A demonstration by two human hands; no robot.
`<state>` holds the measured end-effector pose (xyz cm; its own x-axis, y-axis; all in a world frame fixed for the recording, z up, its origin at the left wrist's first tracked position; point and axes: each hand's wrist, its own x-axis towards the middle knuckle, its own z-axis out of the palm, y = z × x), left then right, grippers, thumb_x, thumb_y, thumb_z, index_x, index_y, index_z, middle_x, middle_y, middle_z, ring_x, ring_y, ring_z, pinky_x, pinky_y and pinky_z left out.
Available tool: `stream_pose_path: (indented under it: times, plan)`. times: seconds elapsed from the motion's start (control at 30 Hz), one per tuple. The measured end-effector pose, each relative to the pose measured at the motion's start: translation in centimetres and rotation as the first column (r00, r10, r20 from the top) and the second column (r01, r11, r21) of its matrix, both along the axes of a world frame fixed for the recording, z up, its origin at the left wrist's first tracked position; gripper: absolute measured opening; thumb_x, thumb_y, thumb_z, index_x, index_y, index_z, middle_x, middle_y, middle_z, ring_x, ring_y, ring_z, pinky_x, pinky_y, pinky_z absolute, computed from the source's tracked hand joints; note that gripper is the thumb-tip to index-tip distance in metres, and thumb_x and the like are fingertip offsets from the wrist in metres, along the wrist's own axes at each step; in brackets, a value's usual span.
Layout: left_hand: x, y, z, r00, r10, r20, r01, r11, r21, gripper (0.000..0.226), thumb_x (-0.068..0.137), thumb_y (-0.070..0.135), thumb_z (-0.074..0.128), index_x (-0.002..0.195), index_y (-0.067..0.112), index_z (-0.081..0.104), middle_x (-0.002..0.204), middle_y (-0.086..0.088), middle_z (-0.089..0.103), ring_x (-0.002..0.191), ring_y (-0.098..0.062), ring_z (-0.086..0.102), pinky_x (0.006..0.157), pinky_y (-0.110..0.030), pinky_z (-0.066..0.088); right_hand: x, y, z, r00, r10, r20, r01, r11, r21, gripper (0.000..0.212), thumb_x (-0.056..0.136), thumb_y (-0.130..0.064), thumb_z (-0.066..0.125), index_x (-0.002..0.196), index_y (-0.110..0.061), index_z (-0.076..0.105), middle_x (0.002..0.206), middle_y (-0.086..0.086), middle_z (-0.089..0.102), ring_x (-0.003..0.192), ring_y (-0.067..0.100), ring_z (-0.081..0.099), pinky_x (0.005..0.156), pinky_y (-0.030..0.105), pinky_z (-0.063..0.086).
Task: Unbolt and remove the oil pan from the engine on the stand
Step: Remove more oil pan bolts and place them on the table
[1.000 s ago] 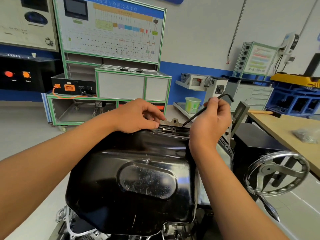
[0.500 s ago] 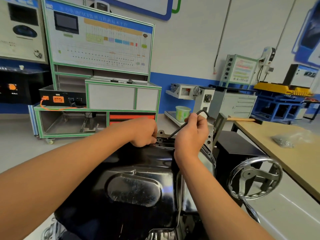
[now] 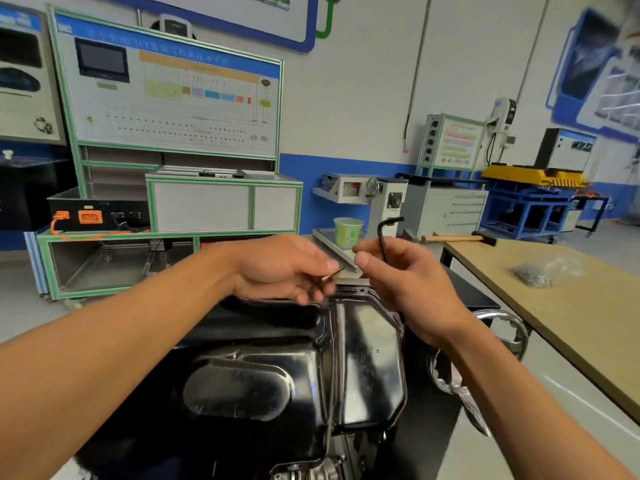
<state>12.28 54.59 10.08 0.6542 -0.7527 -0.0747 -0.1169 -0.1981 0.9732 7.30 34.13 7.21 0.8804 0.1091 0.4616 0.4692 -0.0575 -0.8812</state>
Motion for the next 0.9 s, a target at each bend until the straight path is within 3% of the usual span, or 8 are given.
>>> stream_pose_path:
  times: [0.07, 0.13, 0.3, 0.43, 0.53, 0.73, 0.83, 0.9]
  plan:
    - [-0.7, -1.8, 0.3, 0.996, -0.075, -0.048, 0.074, 0.997, -0.032, 0.017, 0.095, 0.018, 0.053, 0.09, 0.003, 0.058, 0.074, -0.005, 0.055, 0.067, -0.013, 0.05, 0.055, -0.02, 0.041, -1.3, -2.4, 0.6, 0.998, -0.006, 0.064, 0.019, 0.98, -0.196, 0.031, 0.077, -0.028, 0.077, 0.101, -0.01, 0.076, 0.092, 0.024, 0.072, 0.079, 0.03, 0.069, 0.08, 0.038, 0.058]
    - [-1.2, -4.4, 0.3, 0.992, -0.121, -0.03, 0.121, 0.993, -0.006, 0.02, 0.093, 0.02, 0.054, 0.095, 0.0, 0.059, 0.074, -0.004, 0.053, 0.066, -0.012, 0.048, 0.056, -0.02, 0.039, -3.2, -4.5, 0.9, 0.993, 0.04, 0.111, -0.004, 0.951, -0.309, 0.028, 0.084, -0.016, 0.075, 0.107, -0.002, 0.074, 0.1, 0.014, 0.077, 0.094, 0.022, 0.073, 0.091, 0.034, 0.056]
    - [-2.3, -13.2, -1.7, 0.978, -0.195, -0.078, 0.197, 0.98, 0.007, 0.017, 0.088, 0.022, 0.061, 0.085, 0.007, 0.068, 0.073, -0.004, 0.055, 0.063, -0.01, 0.045, 0.052, -0.02, 0.036, -7.1, -11.5, -0.3, 0.946, -0.243, 0.215, 0.323, 0.777, -0.541, 0.013, 0.091, -0.023, 0.073, 0.092, -0.01, 0.078, 0.07, 0.004, 0.069, 0.057, 0.011, 0.052, 0.058, 0.034, 0.049]
    - [-3.6, -22.7, -5.0, 0.98, -0.197, -0.03, 0.198, 0.98, 0.024, 0.022, 0.086, 0.022, 0.068, 0.094, 0.002, 0.074, 0.078, -0.006, 0.066, 0.061, -0.009, 0.051, 0.048, -0.018, 0.039, -10.6, -19.7, -2.5, 0.874, -0.434, 0.219, 0.457, 0.58, -0.675, 0.007, 0.092, -0.027, 0.071, 0.086, -0.024, 0.073, 0.072, -0.01, 0.065, 0.062, 0.007, 0.054, 0.059, 0.024, 0.045]
    - [-5.1, -30.0, -7.0, 0.97, -0.222, 0.101, 0.217, 0.975, 0.055, 0.011, 0.093, 0.009, 0.066, 0.099, 0.007, 0.075, 0.082, -0.004, 0.073, 0.064, -0.005, 0.057, 0.052, -0.019, 0.043, -13.4, -26.0, -5.0, 0.796, -0.566, 0.216, 0.523, 0.463, -0.716, 0.005, 0.091, -0.027, 0.073, 0.092, -0.021, 0.074, 0.073, -0.016, 0.06, 0.066, 0.002, 0.053, 0.062, 0.016, 0.037]
    - [-6.5, -42.7, -10.2, 0.887, -0.251, 0.387, 0.211, 0.967, 0.143, 0.016, 0.089, 0.015, 0.072, 0.105, 0.016, 0.076, 0.087, -0.002, 0.074, 0.072, -0.006, 0.061, 0.059, -0.016, 0.047, -15.4, -36.0, -9.8, 0.568, -0.8, 0.192, 0.646, 0.289, -0.706, 0.011, 0.09, -0.028, 0.072, 0.09, -0.018, 0.076, 0.08, -0.011, 0.068, 0.07, 0.0, 0.055, 0.061, 0.013, 0.037]
    - [-6.1, -47.0, -12.4, 0.829, -0.219, 0.515, 0.137, 0.972, 0.193, 0.023, 0.089, 0.019, 0.071, 0.111, 0.015, 0.075, 0.101, -0.001, 0.073, 0.087, -0.011, 0.066, 0.075, -0.019, 0.048, -14.7, -40.4, -11.5, 0.454, -0.881, 0.132, 0.617, 0.204, -0.76, 0.013, 0.091, -0.027, 0.071, 0.094, -0.016, 0.077, 0.09, -0.001, 0.073, 0.08, 0.015, 0.061, 0.075, 0.032, 0.05]
    - [-5.5, -48.9, -14.0, 0.805, -0.206, 0.557, 0.089, 0.969, 0.229, 0.028, 0.09, 0.023, 0.07, 0.117, 0.015, 0.072, 0.106, -0.003, 0.073, 0.094, -0.015, 0.067, 0.085, -0.025, 0.051, -13.6, -42.5, -12.3, 0.428, -0.899, 0.092, 0.579, 0.194, -0.792, 0.012, 0.09, -0.027, 0.07, 0.095, -0.018, 0.077, 0.093, -0.001, 0.074, 0.085, 0.019, 0.062, 0.078, 0.033, 0.051]
